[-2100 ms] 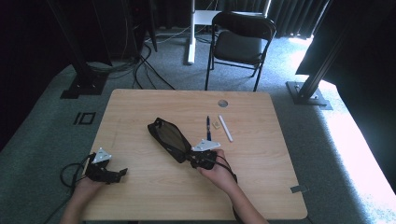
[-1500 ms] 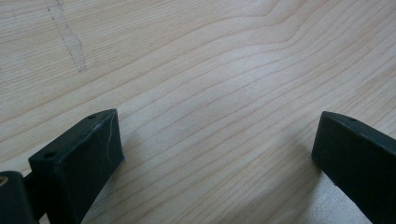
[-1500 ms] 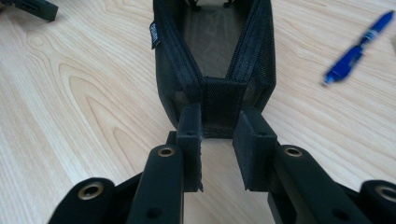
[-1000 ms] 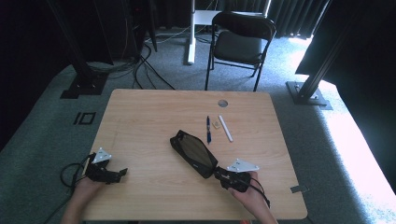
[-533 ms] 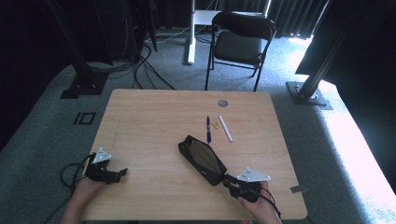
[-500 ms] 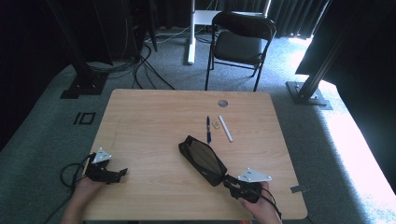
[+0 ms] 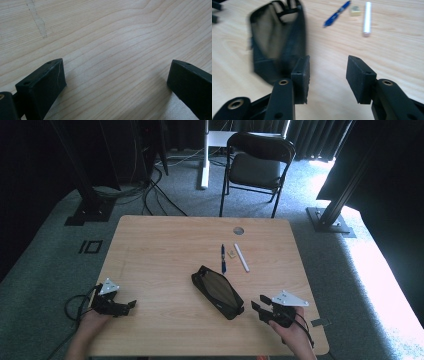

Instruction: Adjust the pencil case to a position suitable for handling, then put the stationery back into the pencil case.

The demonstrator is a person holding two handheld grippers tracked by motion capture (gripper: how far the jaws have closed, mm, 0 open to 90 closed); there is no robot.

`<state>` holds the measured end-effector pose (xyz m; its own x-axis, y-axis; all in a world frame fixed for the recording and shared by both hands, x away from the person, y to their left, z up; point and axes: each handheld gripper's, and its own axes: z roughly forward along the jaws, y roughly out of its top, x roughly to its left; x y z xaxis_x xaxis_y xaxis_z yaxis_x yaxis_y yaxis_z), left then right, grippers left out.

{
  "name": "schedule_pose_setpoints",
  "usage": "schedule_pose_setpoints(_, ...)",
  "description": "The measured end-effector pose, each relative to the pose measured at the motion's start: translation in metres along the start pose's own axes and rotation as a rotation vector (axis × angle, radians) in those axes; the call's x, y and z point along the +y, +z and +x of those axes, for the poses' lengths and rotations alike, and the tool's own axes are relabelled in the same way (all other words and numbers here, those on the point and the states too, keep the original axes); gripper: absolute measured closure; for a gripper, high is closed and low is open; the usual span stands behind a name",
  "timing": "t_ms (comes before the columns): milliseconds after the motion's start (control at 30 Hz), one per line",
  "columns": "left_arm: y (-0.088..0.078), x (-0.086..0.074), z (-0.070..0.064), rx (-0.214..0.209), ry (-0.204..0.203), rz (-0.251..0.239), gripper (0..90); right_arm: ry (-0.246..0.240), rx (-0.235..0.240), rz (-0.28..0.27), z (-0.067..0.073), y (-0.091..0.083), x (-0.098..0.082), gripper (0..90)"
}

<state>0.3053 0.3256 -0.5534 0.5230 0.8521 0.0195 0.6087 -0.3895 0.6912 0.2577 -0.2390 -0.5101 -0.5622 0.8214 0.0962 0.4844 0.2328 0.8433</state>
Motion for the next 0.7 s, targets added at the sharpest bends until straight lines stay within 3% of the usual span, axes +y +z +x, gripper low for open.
schedule_pose_setpoints(200,0.0,0.0,0.0,0.0,0.0,0.0,2.1,0.022,-0.078,0.004,-0.031,0.023,0.008,52.9)
schedule_pose_setpoints(333,0.0,0.0,0.0,0.0,-0.001,0.001,2.1,0.033,-0.105,0.005,-0.047,0.041,0.017,53.1)
schedule_pose_setpoints(567,0.0,0.0,0.0,0.0,-0.003,0.0,2.1,0.056,-0.121,0.01,-0.065,0.073,0.03,53.8)
schedule_pose_setpoints(700,0.0,0.0,0.0,0.0,-0.003,0.0,2.1,0.071,-0.121,0.049,-0.074,0.098,0.038,57.2)
